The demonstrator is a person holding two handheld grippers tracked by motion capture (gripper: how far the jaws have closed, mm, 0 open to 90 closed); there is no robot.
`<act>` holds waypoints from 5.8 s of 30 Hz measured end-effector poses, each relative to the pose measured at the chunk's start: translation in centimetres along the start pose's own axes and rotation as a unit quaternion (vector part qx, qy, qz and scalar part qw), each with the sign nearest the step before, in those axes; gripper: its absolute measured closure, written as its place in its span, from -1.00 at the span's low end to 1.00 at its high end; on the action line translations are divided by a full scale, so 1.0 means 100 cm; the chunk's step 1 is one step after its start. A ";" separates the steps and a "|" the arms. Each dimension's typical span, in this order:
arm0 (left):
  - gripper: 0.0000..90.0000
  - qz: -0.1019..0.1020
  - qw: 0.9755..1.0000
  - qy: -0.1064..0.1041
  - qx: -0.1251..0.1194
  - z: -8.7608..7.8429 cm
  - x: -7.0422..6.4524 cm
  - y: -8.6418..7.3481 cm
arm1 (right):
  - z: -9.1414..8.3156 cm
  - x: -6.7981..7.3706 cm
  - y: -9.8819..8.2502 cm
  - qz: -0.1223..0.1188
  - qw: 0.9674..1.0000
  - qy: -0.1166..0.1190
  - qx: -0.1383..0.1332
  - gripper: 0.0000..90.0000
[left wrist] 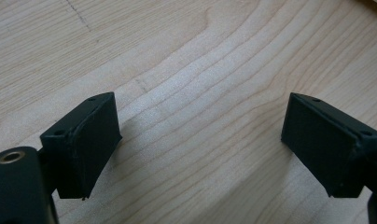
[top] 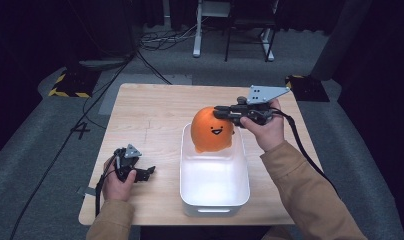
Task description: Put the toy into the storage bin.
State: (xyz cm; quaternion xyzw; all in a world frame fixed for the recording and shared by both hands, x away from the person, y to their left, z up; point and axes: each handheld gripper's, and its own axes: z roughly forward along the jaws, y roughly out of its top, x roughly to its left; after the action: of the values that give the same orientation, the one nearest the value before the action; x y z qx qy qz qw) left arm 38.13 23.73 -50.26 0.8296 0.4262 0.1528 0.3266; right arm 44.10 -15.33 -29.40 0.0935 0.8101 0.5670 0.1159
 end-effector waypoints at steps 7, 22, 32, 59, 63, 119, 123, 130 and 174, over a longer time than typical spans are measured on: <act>-0.74 0.000 1.000 0.000 0.000 0.000 0.000 0.000 | 0.022 0.008 -0.014 0.007 1.000 0.013 0.021 0.83; -0.74 0.000 1.000 0.000 0.000 0.000 0.000 0.000 | 0.049 0.014 -0.038 0.013 0.997 0.022 0.079 0.82; -0.74 0.001 1.000 0.002 0.000 0.000 0.000 0.000 | 0.056 0.015 -0.047 0.013 0.992 0.015 0.125 0.81; -0.74 0.000 1.000 0.000 0.000 0.000 0.000 0.000 | 0.050 0.020 -0.052 0.012 0.986 0.014 0.166 0.30; -0.74 0.001 1.000 0.002 0.000 0.000 0.000 0.000 | 0.044 0.021 -0.048 0.008 0.988 0.007 0.157 0.19; -0.74 0.000 1.000 0.000 0.000 0.000 0.000 0.000 | -0.103 -0.029 -0.104 0.100 0.954 -0.206 0.192 -0.55; -0.74 0.000 1.000 0.000 0.000 0.000 0.000 0.000 | -0.109 -0.032 -0.125 0.124 0.949 -0.208 0.202 -0.53; -0.74 0.000 1.000 0.000 0.000 0.000 0.000 0.000 | -0.119 -0.034 -0.149 0.149 0.943 -0.213 0.209 -0.52; -0.74 0.000 1.000 0.000 0.000 0.000 0.000 0.000 | -0.137 0.000 -0.270 0.176 0.937 -0.229 0.199 -0.56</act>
State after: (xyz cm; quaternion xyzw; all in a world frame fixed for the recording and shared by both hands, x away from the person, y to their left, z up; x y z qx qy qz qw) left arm 38.13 23.73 -50.26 0.8296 0.4263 0.1527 0.3267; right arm 39.57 -36.79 -50.28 0.3829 0.8285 0.3688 0.1757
